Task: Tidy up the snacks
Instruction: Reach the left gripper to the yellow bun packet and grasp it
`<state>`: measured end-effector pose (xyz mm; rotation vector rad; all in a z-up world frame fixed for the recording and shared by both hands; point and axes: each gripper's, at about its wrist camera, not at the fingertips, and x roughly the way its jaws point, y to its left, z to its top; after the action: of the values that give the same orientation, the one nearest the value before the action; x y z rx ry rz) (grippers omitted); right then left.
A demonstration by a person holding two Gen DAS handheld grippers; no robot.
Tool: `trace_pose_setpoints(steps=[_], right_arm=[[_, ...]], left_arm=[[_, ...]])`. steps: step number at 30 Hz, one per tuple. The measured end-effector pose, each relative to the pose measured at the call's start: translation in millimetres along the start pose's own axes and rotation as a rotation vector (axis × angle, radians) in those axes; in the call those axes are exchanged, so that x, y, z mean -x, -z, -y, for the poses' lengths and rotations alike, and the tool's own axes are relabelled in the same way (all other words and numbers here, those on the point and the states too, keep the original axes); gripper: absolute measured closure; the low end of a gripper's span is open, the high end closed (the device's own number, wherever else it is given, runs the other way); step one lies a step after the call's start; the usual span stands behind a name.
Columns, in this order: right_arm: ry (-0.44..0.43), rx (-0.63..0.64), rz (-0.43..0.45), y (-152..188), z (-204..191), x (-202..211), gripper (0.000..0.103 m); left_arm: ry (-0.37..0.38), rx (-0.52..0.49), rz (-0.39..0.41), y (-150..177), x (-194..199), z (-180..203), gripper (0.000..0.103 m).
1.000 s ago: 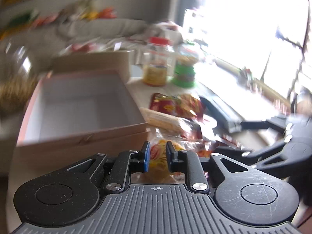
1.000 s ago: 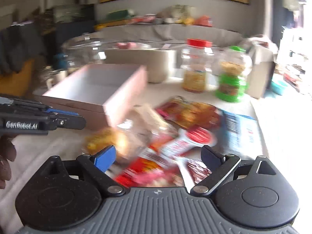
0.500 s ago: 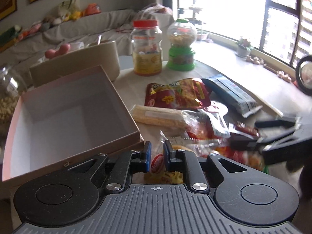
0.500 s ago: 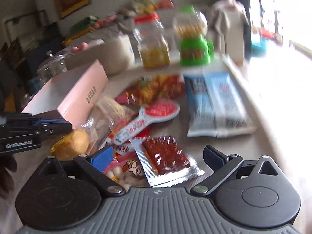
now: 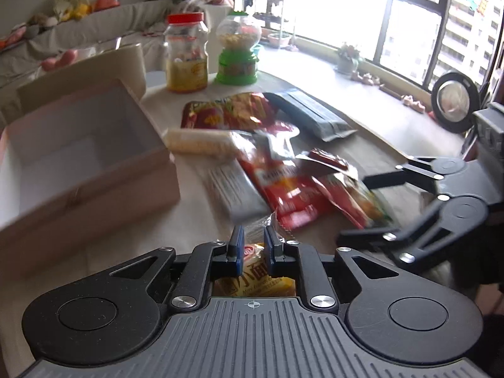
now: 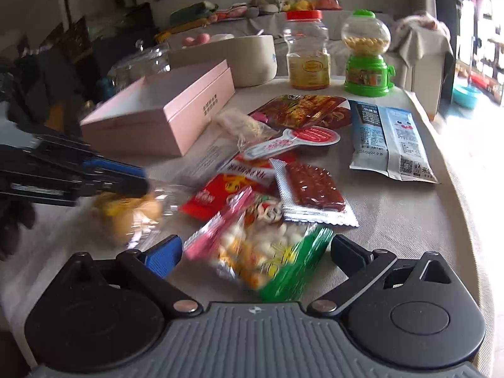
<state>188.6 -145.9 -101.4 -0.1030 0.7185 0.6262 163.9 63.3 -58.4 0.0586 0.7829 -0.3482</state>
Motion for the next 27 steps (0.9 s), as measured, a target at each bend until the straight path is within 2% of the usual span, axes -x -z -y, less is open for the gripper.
trace_pose_setpoints(steps=[3, 5, 7, 9, 10, 12, 15, 16, 17, 18, 20, 21, 24, 27], right_arm=[[0.016, -0.023, 0.006, 1, 2, 2, 0.002], [0.006, -0.051, 0.015, 2, 7, 4, 0.002], [-0.006, -0.070, 0.019, 1, 11, 5, 0.001], [-0.004, -0.067, 0.019, 2, 10, 5, 0.001], [0.000, -0.063, 0.018, 2, 9, 4, 0.001], [0.007, -0.054, 0.014, 3, 8, 3, 0.001], [0.010, -0.034, 0.002, 3, 6, 3, 0.000], [0.013, -0.018, -0.006, 3, 5, 2, 0.000], [0.016, 0.002, -0.016, 3, 3, 1, 0.000], [0.021, 0.023, -0.027, 3, 1, 1, 0.000], [0.031, 0.070, -0.048, 4, -3, 0, 0.000], [0.035, 0.085, -0.054, 4, -5, 0, 0.000], [0.031, 0.079, -0.065, 3, -3, 0, 0.000], [0.041, 0.092, -0.070, 4, -6, -1, 0.000]], left_arm=[[-0.023, 0.035, 0.017, 6, 19, -4, 0.086], [-0.082, -0.002, 0.034, 5, 27, -3, 0.086], [-0.118, -0.091, 0.017, 5, 31, 6, 0.086], [-0.095, -0.204, -0.011, 7, 31, 20, 0.085], [-0.087, -0.265, -0.035, 8, 28, 27, 0.080], [-0.095, -0.389, -0.094, 10, 20, 40, 0.080], [-0.097, -0.554, -0.123, 13, 17, 54, 0.083], [-0.089, -0.593, -0.145, 12, 15, 58, 0.078], [-0.075, -0.630, -0.172, 14, 13, 62, 0.061], [-0.054, -0.662, -0.196, 17, 12, 65, 0.053], [-0.015, -0.702, -0.230, 20, 7, 69, 0.027], [-0.002, -0.713, -0.238, 22, 5, 70, 0.024], [-0.019, -0.693, -0.228, 19, 3, 65, 0.025], [-0.081, -0.587, -0.218, 9, -3, 49, 0.030]])
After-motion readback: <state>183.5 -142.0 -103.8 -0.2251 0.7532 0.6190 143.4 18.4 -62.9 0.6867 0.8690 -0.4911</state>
